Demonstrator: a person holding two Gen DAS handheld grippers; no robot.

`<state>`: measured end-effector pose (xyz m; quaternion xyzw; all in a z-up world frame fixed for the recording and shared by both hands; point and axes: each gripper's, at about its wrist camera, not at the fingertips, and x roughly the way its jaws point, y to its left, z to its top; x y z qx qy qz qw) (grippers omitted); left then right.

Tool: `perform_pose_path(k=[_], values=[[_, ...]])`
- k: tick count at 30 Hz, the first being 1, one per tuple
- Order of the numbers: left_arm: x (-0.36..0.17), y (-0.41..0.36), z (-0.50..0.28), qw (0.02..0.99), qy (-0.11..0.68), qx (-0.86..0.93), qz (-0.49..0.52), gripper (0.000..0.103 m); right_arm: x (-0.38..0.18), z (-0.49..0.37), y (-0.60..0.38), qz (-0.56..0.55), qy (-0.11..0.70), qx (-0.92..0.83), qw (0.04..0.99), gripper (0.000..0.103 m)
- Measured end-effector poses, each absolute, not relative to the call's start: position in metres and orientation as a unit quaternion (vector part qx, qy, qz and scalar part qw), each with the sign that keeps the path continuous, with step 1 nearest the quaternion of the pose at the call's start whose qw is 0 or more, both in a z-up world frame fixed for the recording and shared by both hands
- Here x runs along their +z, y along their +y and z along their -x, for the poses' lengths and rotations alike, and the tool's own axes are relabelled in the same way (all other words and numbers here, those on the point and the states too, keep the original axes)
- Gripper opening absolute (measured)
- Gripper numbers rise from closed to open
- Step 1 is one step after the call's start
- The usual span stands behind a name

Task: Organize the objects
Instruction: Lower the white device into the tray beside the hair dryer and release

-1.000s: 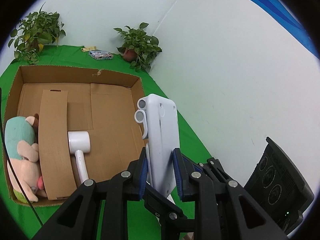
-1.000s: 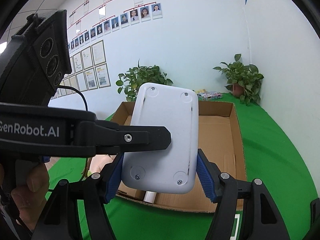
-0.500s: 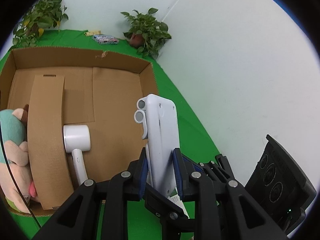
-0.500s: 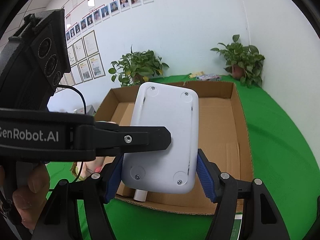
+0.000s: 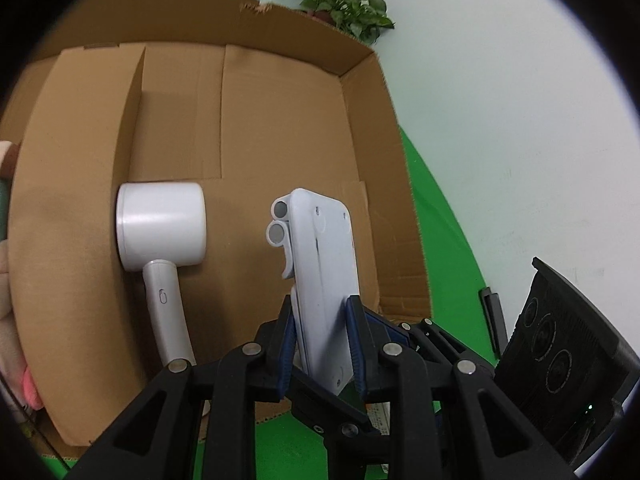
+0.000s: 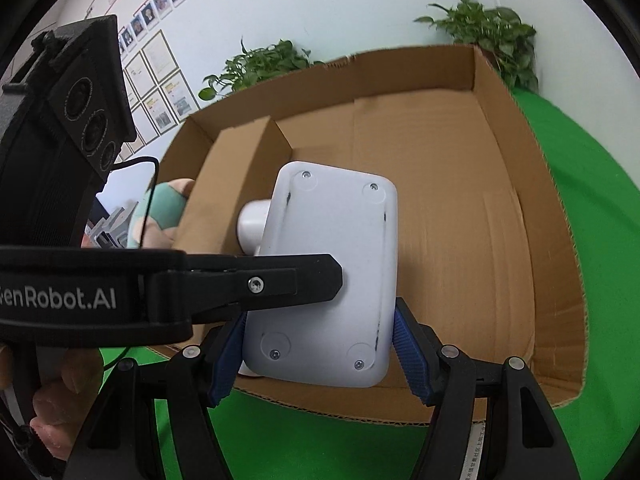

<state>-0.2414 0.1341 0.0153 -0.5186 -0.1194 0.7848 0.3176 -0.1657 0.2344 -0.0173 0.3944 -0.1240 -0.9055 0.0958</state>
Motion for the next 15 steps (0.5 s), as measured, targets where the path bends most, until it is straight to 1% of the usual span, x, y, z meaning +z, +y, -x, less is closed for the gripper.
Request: perform_pose_path(k=[8, 15], values=[[-0.009, 0.144, 0.251, 0.281, -0.096, 0.778, 0.554, 0.023, -0.051, 0.184, 0.246, -0.426, -0.169, -0.881, 0.117, 0.065], [-0.025, 0.134, 0.262, 0.236, -0.121, 0.769, 0.582, 0.027, -0.063, 0.194, 0.241, -0.451, -0.185, -0.863, 0.135, 0.065]])
